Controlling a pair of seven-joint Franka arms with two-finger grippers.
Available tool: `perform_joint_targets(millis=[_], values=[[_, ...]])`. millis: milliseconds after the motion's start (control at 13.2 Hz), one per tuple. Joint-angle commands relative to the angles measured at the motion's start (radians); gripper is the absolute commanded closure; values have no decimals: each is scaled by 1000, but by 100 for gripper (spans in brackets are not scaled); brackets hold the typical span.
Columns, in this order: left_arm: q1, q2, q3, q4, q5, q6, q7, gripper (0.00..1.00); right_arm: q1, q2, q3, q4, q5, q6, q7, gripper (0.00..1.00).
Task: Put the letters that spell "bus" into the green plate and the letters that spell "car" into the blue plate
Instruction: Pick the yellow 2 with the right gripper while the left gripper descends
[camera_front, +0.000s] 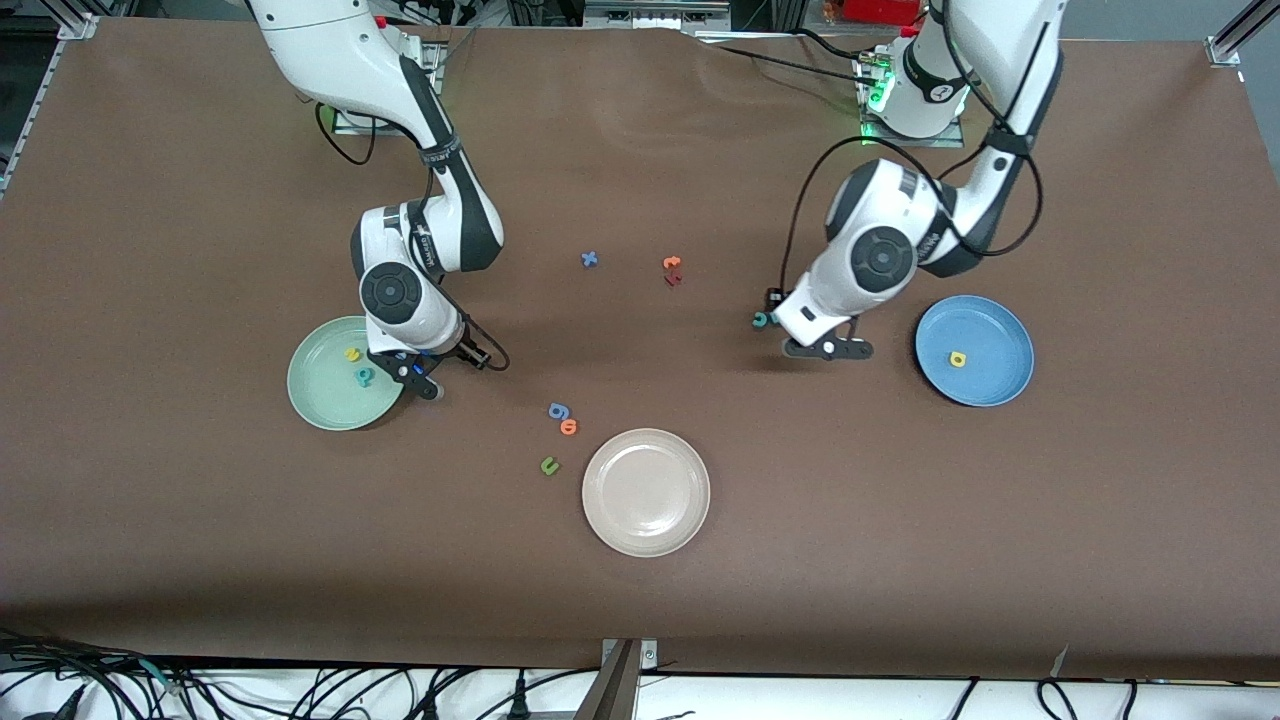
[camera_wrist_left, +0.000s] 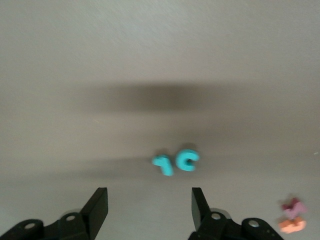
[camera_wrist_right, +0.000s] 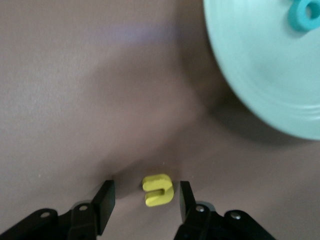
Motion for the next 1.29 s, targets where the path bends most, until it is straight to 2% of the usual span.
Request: perform_joint_targets(millis=[0, 76, 227, 303, 379, 455, 606, 833, 1061, 1136, 1212], values=[[-22, 60, -34, -3, -22, 85, -132, 24, 10, -7, -1, -27, 19, 33, 1, 51], [-30, 84, -38, -11, -18, 117, -160, 24, 10, -7, -1, -30, 19, 36, -3, 57], [-38, 97, -40, -23, -18, 146, -174, 25, 10, -9, -1, -30, 19, 36, -6, 57], [-36, 92, -40, -35, -26, 147, -197, 28, 10, -7, -1, -30, 19, 36, -6, 57], [-33, 88, -40, -40, -26, 145, -244, 31, 8, -7, -1, -30, 19, 38, -6, 62], [-32, 85, -38, -48, -26, 145, -289, 37, 8, -6, -1, -30, 19, 39, -6, 73], [-32, 83, -38, -48, -22, 145, -295, 37, 8, -9, -1, -24, 18, 29, -9, 88], [-27, 74, -32, -49, -18, 145, -286, 41, 8, -35, -16, 8, 6, -37, -71, 89], [-16, 59, -20, -48, -20, 134, -288, 46, 7, -48, -142, 98, -8, -216, -271, 88], [-15, 49, -19, -48, -20, 130, -288, 49, -1, -45, -185, 126, -8, -262, -348, 85], [-15, 45, -17, -48, -20, 119, -285, 50, -16, -38, -203, 132, -7, -284, -412, 66]])
